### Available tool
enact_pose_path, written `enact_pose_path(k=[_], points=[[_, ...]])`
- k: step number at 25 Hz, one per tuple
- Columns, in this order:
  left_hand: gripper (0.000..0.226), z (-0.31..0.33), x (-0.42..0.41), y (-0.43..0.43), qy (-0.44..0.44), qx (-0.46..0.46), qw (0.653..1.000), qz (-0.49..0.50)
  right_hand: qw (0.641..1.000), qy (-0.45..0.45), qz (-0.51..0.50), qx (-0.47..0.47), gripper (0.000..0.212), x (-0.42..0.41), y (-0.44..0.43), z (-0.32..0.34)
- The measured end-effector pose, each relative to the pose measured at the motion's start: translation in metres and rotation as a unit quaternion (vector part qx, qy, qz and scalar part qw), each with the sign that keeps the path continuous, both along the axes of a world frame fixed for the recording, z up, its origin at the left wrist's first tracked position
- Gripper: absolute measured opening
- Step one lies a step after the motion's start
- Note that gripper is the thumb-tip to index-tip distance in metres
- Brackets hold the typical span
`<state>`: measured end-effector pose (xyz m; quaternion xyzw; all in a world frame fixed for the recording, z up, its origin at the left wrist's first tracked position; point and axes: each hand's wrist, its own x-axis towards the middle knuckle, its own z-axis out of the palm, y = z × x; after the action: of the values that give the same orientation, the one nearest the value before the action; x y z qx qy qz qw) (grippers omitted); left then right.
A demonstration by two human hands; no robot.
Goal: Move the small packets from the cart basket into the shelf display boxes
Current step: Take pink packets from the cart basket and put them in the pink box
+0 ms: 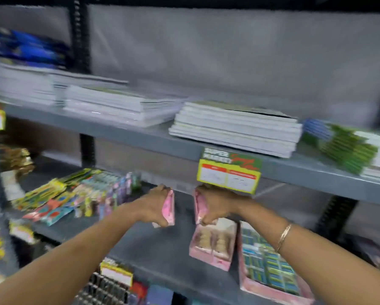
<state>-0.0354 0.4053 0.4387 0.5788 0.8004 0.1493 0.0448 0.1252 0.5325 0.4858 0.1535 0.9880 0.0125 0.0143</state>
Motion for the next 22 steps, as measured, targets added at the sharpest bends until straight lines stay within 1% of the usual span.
enact_pose_path(k=[2,5,7,9,10,14,16,20,22], points=[[0.088,-0.003,0.025,0.041,-0.009,-0.023,0.998,-0.059,0.998,-0.018,-0.05,-0.021,0.053,0.029,0.023,-0.009],[0.09,-0.019,0.053,0.086,-0.01,-0.077,0.99,-0.116,0.994,-0.033,-0.094,-0.038,0.068,0.052,0.043,-0.036],[0.082,-0.033,0.062,0.105,0.001,-0.115,0.984,-0.134,0.991,-0.043,-0.117,-0.045,0.071,0.053,0.049,-0.053],[0.073,-0.047,0.065,0.117,0.01,-0.137,0.981,-0.135,0.989,-0.049,-0.126,-0.057,0.071,0.047,0.054,-0.07],[0.072,-0.054,0.065,0.121,0.014,-0.146,0.98,-0.135,0.988,-0.051,-0.129,-0.065,0.071,0.044,0.056,-0.077],[0.086,-0.078,0.062,0.132,0.024,-0.134,0.979,-0.155,0.986,-0.056,-0.145,-0.062,0.077,0.039,0.067,-0.103],[0.088,-0.087,0.063,0.136,0.031,-0.14,0.976,-0.166,0.985,-0.066,-0.154,-0.046,0.079,0.038,0.07,-0.112],[0.081,-0.095,0.064,0.14,0.035,-0.168,0.971,-0.166,0.984,-0.089,-0.153,0.003,0.085,0.035,0.073,-0.128],[0.072,-0.096,0.062,0.142,0.021,-0.179,0.971,-0.16,0.982,-0.108,-0.151,0.017,0.087,0.036,0.072,-0.133]])
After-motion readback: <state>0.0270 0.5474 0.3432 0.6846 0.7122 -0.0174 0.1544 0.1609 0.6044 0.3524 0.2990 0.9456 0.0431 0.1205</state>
